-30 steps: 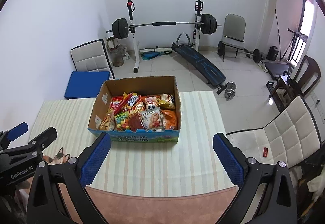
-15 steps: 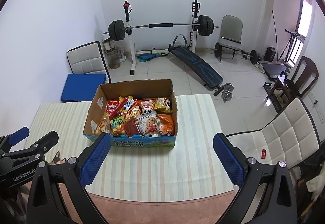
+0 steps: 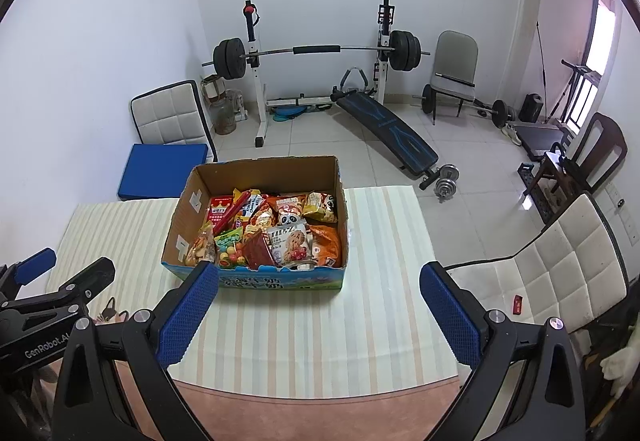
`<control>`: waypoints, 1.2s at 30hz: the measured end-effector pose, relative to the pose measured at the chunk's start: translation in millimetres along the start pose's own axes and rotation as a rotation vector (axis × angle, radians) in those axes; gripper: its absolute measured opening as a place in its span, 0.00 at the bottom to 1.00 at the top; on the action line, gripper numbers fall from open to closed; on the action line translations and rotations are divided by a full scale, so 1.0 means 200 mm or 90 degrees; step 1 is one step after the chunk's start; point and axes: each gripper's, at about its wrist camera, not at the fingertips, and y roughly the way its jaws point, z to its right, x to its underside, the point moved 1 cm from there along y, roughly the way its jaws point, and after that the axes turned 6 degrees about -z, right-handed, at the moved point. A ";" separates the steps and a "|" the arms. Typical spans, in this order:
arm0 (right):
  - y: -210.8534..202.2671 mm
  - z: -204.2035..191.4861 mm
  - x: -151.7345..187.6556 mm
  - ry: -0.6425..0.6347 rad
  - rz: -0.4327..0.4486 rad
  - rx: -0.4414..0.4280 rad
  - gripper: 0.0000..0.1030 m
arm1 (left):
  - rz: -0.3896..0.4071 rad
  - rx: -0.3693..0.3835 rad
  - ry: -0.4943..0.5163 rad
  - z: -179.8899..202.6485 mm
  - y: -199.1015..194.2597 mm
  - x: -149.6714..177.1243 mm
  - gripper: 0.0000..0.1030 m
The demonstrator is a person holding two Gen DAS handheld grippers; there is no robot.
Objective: Organize snacks
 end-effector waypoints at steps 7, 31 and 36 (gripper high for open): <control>0.00 0.00 0.00 -0.001 0.000 -0.001 1.00 | 0.005 0.003 0.005 0.00 -0.01 -0.02 1.00; -0.02 0.03 0.01 0.009 -0.009 -0.001 1.00 | 0.008 0.002 0.014 0.01 -0.03 -0.05 1.00; -0.02 0.02 0.00 0.010 -0.009 0.001 1.00 | 0.011 0.003 0.017 0.01 -0.03 -0.05 1.00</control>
